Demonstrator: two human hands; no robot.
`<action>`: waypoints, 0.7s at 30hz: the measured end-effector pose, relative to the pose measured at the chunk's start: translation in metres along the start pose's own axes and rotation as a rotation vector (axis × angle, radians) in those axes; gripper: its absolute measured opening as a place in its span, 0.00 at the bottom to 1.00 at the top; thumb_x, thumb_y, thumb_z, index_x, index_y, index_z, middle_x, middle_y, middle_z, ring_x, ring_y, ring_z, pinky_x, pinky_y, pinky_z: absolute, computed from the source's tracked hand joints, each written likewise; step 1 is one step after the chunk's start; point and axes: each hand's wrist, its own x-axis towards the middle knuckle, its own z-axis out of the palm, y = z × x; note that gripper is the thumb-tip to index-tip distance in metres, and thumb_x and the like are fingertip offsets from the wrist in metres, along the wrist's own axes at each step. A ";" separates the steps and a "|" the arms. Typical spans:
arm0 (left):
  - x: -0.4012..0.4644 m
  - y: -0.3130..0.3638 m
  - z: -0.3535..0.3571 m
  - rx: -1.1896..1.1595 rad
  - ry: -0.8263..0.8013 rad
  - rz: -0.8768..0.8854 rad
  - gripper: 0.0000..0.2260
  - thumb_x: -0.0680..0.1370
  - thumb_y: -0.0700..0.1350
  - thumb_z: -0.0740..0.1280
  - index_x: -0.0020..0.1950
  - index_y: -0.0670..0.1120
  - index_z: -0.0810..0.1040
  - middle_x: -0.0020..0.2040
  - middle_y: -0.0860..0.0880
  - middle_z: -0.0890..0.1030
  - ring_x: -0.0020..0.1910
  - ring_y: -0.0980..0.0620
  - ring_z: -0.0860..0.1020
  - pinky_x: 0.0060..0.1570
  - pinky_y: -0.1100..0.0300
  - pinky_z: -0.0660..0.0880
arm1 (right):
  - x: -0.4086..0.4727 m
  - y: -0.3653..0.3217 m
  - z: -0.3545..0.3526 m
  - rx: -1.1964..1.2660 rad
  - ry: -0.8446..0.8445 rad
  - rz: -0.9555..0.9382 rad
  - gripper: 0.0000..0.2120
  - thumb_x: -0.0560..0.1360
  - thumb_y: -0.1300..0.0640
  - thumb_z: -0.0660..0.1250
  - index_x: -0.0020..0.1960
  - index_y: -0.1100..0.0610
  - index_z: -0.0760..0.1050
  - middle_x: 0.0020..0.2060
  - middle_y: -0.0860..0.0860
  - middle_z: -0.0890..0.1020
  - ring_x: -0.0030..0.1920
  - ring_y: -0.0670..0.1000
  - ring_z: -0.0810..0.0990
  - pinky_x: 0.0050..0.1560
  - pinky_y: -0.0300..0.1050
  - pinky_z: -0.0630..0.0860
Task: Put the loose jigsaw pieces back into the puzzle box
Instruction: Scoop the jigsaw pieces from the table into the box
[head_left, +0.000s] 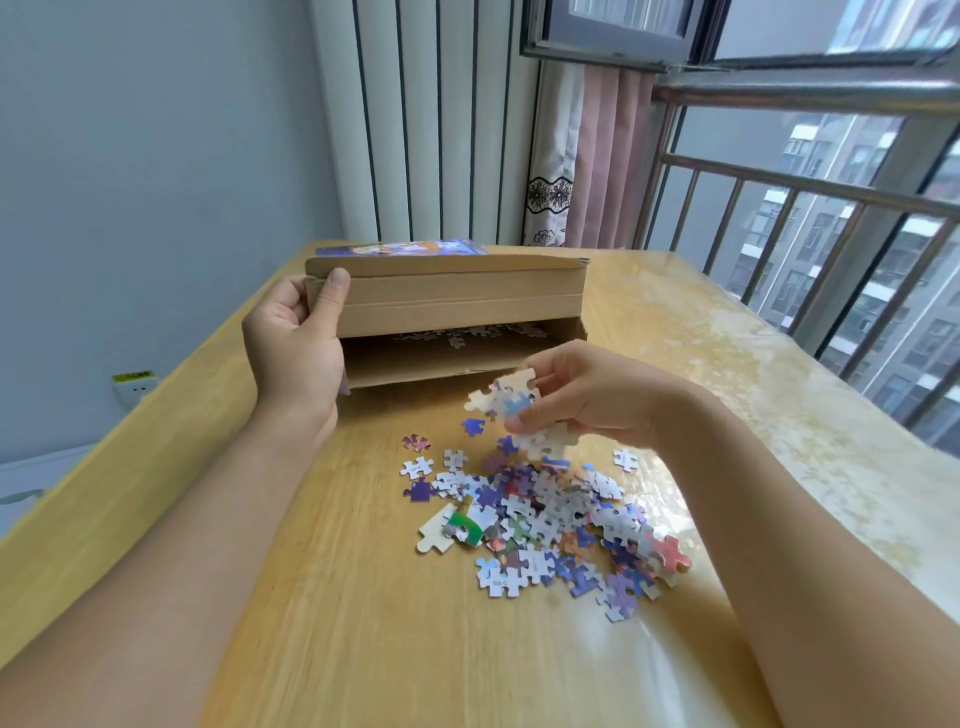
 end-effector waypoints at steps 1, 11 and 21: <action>0.000 0.000 0.000 -0.003 -0.001 0.003 0.11 0.81 0.51 0.69 0.40 0.49 0.77 0.30 0.57 0.76 0.18 0.53 0.65 0.16 0.66 0.60 | 0.003 -0.001 0.002 0.159 0.024 0.017 0.11 0.71 0.66 0.76 0.51 0.65 0.79 0.43 0.61 0.83 0.42 0.54 0.82 0.41 0.44 0.80; 0.001 0.001 -0.001 0.001 -0.005 0.023 0.10 0.81 0.51 0.69 0.42 0.48 0.78 0.36 0.51 0.79 0.23 0.48 0.67 0.16 0.65 0.61 | 0.042 -0.008 0.020 0.753 0.388 0.224 0.15 0.73 0.66 0.74 0.58 0.68 0.78 0.51 0.59 0.76 0.32 0.49 0.80 0.30 0.35 0.79; 0.008 -0.003 -0.004 -0.094 0.015 0.033 0.08 0.79 0.51 0.72 0.41 0.51 0.80 0.38 0.56 0.83 0.34 0.50 0.73 0.31 0.58 0.68 | 0.053 -0.029 0.031 0.854 0.530 0.201 0.06 0.77 0.68 0.70 0.53 0.66 0.76 0.49 0.62 0.81 0.42 0.55 0.84 0.35 0.43 0.84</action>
